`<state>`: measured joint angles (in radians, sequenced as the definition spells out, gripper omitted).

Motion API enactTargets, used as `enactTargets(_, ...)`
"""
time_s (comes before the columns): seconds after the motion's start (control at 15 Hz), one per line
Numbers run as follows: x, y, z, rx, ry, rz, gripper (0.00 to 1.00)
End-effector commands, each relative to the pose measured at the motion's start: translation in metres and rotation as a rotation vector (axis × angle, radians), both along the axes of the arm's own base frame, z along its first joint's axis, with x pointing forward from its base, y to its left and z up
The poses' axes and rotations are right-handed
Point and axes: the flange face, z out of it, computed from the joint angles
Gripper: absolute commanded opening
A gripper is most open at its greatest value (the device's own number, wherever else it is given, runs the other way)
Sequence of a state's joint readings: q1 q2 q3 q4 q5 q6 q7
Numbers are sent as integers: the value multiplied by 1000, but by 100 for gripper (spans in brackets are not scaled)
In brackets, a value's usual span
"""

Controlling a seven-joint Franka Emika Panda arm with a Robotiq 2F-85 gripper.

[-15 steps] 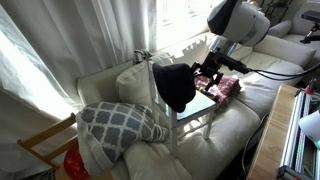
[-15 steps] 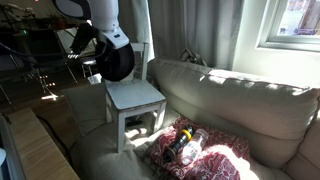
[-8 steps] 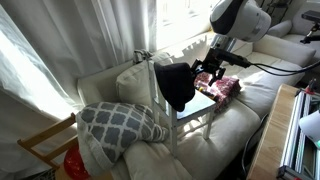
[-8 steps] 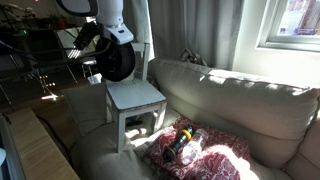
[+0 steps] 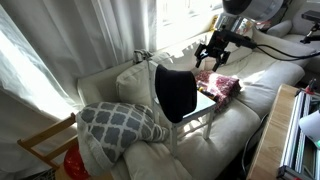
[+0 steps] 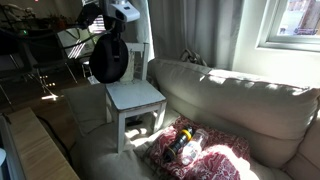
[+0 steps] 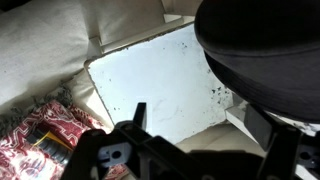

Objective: Turn the wooden chair to face the right then hang the hat on its backrest

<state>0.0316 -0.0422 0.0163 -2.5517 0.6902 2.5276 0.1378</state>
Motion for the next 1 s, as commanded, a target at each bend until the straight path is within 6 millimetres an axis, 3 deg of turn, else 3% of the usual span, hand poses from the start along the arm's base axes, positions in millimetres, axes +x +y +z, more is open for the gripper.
enactTargets(0.0,-7,-9,51,23,-43,39,100)
enactTargets(0.4,-16,0,130,168,-164,205,100)
enactTargets(0.93,-34,-5,194,216,-244,366,100)
